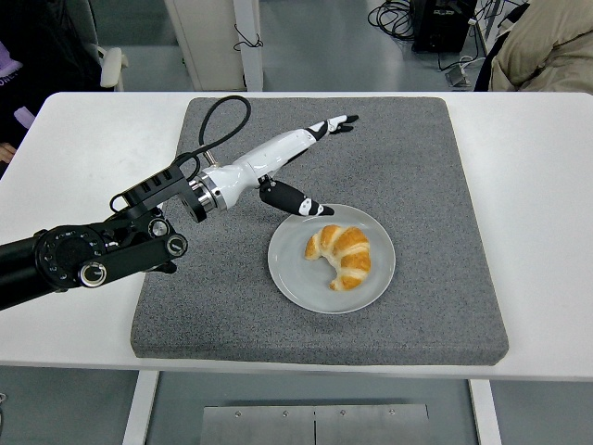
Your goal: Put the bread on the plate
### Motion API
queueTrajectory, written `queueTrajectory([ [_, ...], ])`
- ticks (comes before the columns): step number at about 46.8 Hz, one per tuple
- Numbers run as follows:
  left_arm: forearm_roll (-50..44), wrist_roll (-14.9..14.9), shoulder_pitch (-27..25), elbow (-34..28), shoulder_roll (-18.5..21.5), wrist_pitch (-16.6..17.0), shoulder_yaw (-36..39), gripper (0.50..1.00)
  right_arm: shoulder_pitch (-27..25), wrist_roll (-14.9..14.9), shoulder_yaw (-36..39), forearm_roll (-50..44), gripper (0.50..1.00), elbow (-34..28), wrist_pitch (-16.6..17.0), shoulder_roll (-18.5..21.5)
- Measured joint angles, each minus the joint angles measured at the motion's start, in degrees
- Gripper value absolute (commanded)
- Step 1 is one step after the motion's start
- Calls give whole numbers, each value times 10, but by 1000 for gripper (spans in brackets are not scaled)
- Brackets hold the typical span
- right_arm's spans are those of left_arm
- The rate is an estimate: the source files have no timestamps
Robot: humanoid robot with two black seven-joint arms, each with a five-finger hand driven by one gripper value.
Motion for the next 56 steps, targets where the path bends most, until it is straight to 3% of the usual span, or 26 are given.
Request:
queueTrajectory([
  [18,-141,1,23,1,9,0,-108,971,0,0,0,0,1000,0,0,0],
  [33,-290,0,28,24,-4,8,-156,971,0,0,0,0,1000,0,0,0],
  [56,-386,-3,63,201,-141,0,-320,971,0,0,0,0,1000,0,0,0],
])
